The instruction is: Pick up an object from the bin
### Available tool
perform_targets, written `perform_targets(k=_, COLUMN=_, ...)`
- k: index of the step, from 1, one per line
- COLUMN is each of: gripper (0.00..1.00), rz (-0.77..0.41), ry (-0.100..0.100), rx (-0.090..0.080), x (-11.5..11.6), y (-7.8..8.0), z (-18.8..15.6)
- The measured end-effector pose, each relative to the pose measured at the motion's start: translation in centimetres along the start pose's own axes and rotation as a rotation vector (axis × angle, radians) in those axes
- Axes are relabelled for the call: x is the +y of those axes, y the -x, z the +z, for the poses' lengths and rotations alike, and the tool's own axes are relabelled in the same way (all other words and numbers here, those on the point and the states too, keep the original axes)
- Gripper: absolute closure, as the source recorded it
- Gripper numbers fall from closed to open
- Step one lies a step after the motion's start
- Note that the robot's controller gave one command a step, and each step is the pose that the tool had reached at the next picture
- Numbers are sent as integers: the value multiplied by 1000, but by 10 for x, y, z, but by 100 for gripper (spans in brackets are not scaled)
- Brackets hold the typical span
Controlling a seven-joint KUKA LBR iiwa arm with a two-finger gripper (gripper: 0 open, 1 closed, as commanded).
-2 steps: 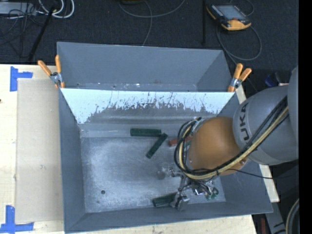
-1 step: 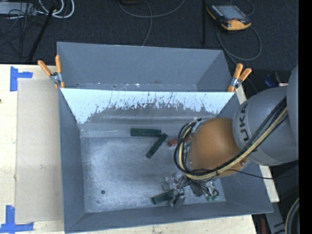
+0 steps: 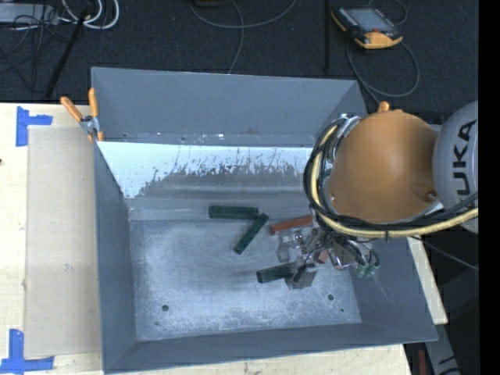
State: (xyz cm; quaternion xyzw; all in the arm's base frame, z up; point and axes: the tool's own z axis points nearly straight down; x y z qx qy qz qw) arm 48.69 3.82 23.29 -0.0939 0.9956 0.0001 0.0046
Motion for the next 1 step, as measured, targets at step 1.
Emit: perform_targets(k=1, gripper=100, rz=-475, ry=4, rx=7, x=-3, y=34, z=21)
